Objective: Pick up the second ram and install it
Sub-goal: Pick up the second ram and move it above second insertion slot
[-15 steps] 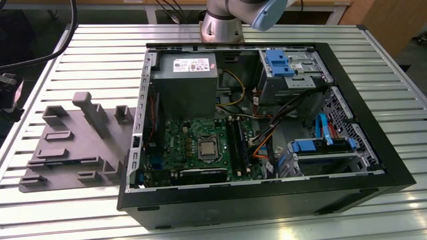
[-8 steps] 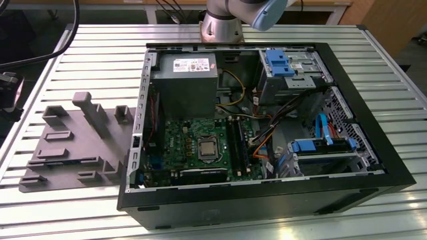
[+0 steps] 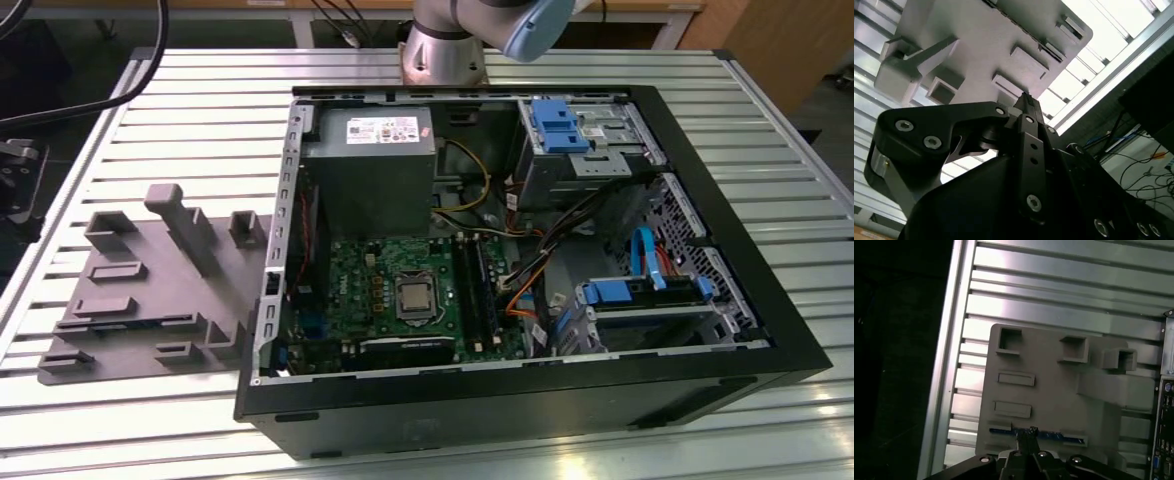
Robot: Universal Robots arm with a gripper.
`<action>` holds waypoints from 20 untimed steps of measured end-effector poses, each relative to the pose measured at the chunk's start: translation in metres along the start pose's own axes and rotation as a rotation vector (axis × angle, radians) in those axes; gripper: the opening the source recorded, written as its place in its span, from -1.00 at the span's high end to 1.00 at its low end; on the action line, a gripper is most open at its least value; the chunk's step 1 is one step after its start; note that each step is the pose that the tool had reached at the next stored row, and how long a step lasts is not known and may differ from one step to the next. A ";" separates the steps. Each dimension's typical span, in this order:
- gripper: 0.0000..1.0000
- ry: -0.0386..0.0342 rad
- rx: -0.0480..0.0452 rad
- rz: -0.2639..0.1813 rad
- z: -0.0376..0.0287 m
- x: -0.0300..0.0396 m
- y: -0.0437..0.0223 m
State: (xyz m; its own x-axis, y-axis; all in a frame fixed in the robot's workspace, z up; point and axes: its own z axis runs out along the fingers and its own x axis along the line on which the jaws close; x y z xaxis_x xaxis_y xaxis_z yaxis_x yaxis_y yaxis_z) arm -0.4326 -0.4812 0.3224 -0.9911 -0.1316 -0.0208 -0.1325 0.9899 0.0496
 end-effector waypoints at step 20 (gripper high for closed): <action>0.79 0.0167 -0.0070 -0.336 0.0006 0.0000 0.0000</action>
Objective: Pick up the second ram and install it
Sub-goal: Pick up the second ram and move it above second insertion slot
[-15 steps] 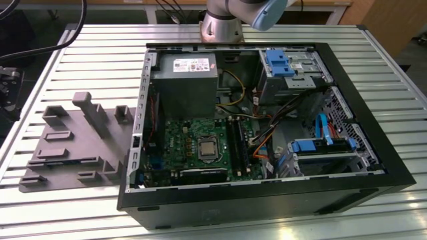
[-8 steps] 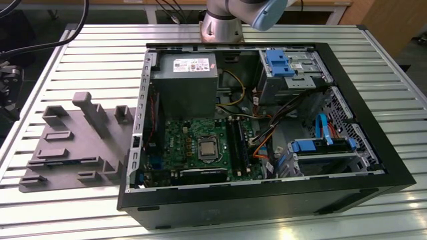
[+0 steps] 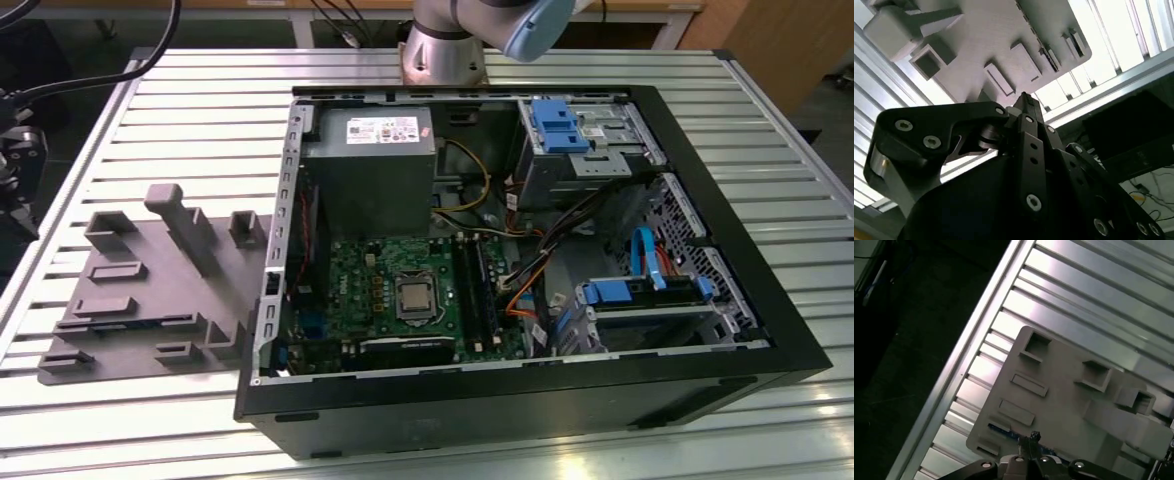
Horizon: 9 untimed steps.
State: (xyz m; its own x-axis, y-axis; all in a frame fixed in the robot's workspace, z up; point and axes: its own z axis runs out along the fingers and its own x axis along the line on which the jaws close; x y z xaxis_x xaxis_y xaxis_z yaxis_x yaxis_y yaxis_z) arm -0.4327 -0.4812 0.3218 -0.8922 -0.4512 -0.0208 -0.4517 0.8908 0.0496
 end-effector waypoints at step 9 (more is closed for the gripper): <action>0.79 0.0078 -0.0033 -0.158 0.0003 0.0000 0.0000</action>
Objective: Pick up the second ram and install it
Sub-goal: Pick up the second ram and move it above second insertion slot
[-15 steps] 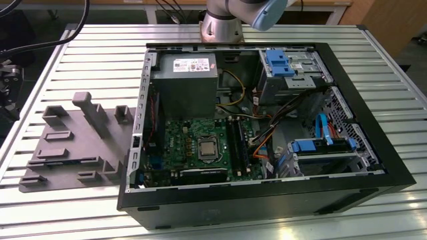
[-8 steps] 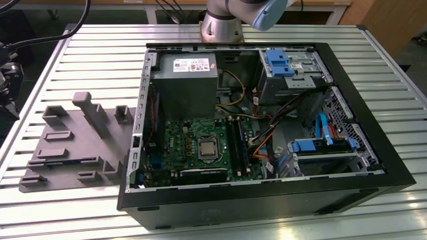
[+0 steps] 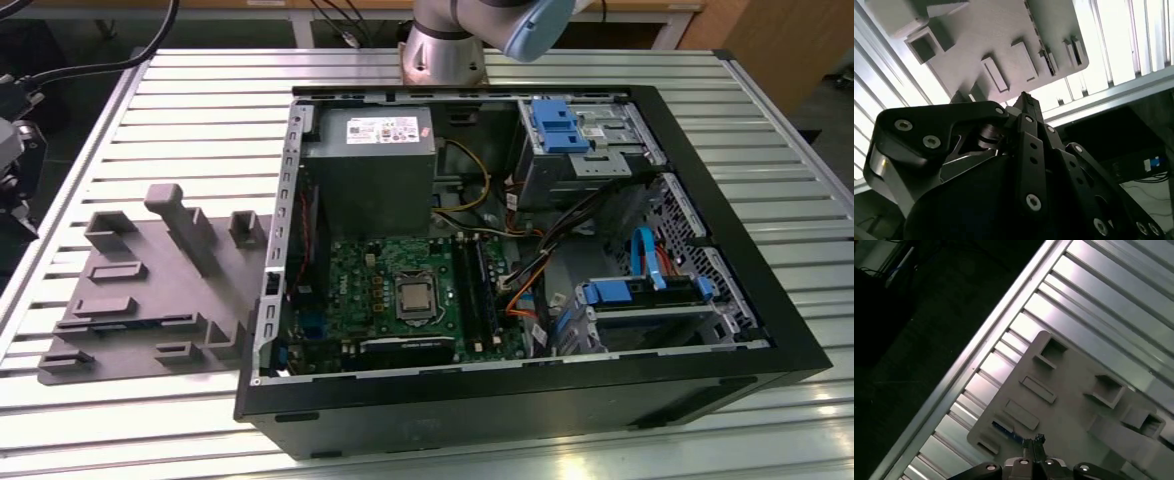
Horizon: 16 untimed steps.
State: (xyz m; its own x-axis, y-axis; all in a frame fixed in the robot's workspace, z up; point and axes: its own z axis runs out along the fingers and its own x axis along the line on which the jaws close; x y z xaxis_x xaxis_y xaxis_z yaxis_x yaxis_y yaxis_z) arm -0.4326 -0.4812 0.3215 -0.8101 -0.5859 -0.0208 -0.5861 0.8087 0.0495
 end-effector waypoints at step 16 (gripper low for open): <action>0.79 0.0139 -0.0058 -0.278 0.0007 0.0000 0.0000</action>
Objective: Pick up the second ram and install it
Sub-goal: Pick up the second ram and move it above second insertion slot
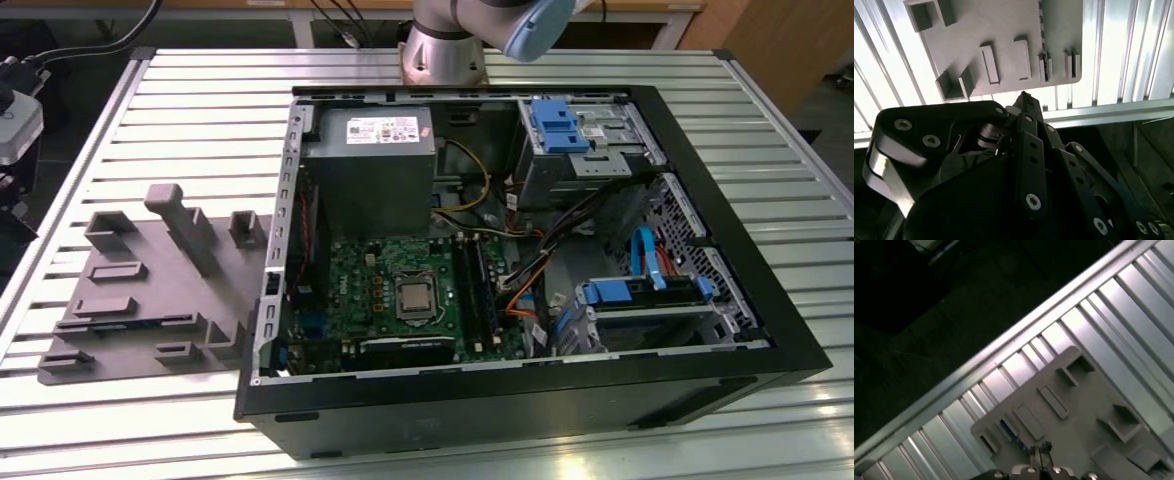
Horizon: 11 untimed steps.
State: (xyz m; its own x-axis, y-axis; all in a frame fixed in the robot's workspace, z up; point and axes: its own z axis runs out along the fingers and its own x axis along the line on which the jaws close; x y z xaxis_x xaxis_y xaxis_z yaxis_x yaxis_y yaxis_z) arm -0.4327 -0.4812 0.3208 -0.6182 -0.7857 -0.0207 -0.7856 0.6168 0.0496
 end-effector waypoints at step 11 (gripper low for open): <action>0.79 0.0090 -0.0038 -0.183 0.0004 0.0000 0.0000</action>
State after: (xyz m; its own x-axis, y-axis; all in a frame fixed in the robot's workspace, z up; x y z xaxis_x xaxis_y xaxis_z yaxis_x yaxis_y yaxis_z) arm -0.4326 -0.4812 0.3204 -0.4645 -0.8853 -0.0209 -0.8849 0.4631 0.0495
